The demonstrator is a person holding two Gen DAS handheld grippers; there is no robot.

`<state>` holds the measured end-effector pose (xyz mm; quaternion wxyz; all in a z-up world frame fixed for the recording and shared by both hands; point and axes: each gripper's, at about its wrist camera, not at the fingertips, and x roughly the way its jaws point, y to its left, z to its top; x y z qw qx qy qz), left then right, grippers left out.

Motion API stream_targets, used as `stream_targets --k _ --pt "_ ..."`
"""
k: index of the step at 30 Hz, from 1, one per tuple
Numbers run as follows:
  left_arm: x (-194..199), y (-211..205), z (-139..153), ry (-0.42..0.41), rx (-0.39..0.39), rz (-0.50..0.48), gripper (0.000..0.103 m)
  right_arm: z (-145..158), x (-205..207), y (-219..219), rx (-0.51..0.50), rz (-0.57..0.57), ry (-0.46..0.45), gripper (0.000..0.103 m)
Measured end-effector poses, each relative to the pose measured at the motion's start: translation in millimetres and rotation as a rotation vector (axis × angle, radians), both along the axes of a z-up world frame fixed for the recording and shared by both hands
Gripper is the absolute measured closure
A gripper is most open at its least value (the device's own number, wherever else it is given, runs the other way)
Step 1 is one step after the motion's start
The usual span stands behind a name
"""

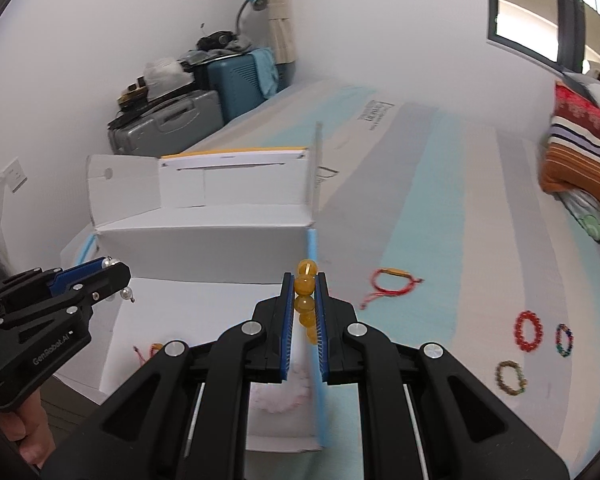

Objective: Organize jewelry
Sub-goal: 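Lift the pearl earrings and yellow bracelet and carry them over the box, then open both tools to drop the earrings and yellow bracelet into the box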

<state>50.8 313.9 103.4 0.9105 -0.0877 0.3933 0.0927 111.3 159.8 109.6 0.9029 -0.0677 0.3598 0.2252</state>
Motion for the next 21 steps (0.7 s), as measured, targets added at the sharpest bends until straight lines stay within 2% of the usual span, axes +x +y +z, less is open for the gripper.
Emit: stream_targets --k 5,10,21 --pt "-10 25 -10 0.005 -0.020 0.039 0.081 -11 -4 30 -0.009 0.044 0.014 0.094" --pt "-12 43 -29 0.044 -0.023 0.072 0.081 -31 -1 47 -0.028 0.060 0.048 0.094" --pt "-4 58 -71 0.119 -0.055 0.097 0.081 -72 10 58 -0.066 0.055 0.126 0.094"
